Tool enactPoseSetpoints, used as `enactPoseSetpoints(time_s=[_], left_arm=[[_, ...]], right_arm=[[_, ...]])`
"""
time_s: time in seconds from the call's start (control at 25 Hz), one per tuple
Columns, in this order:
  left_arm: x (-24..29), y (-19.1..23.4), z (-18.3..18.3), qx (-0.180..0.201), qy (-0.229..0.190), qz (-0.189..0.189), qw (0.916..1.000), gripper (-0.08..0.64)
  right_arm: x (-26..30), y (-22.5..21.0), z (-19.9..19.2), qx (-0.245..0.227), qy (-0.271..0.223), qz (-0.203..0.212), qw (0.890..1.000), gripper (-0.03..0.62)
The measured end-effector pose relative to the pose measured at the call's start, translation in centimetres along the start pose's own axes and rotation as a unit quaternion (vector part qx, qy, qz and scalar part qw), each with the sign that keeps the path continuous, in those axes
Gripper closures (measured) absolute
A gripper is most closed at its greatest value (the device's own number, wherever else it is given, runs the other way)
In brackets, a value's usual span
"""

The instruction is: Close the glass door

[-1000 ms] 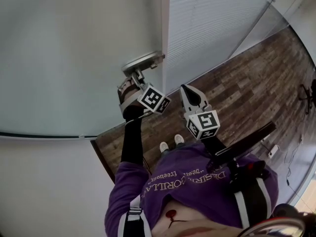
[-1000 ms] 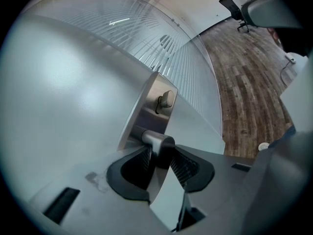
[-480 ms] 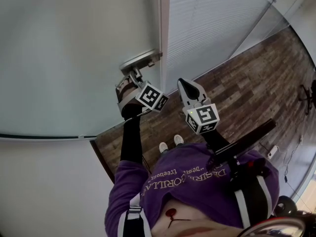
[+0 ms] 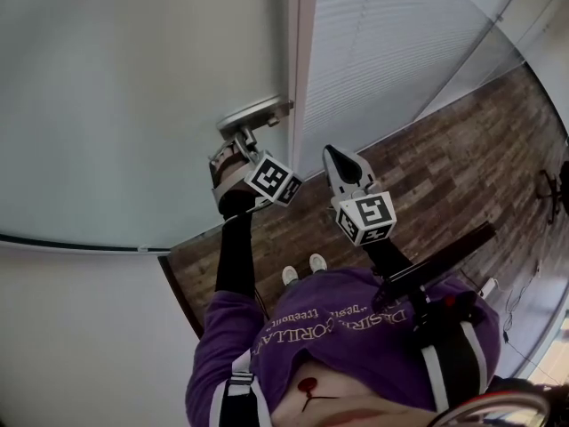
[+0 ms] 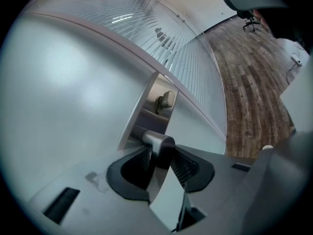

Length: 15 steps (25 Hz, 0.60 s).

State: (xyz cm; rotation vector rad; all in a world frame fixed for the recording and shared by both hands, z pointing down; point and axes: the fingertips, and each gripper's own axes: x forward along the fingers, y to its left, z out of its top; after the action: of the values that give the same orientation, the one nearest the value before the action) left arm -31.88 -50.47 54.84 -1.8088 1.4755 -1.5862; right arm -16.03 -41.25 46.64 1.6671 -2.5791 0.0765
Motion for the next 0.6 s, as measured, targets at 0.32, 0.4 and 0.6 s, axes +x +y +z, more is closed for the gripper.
enactPoseSetpoints(time_s=[0.32, 0.4, 0.6], left_arm=[[2.1, 1.5, 1.1, -0.004, 0.008, -0.003, 1.0, 0.433], [2.4, 1.6, 1.0, -0.005, 0.009, -0.002, 0.9999, 0.433], [3.0, 2.0, 1.1, -0.007, 0.01, 0.005, 0.9999, 0.433]], right_arm=[[1.9, -1.2, 0.4, 0.008, 0.005, 0.0, 1.0, 0.595], [2.0, -1.2, 0.2, 0.009, 0.004, 0.0, 1.0, 0.595], [2.4, -1.6, 0.1, 0.009, 0.004, -0.003, 1.0, 0.595]])
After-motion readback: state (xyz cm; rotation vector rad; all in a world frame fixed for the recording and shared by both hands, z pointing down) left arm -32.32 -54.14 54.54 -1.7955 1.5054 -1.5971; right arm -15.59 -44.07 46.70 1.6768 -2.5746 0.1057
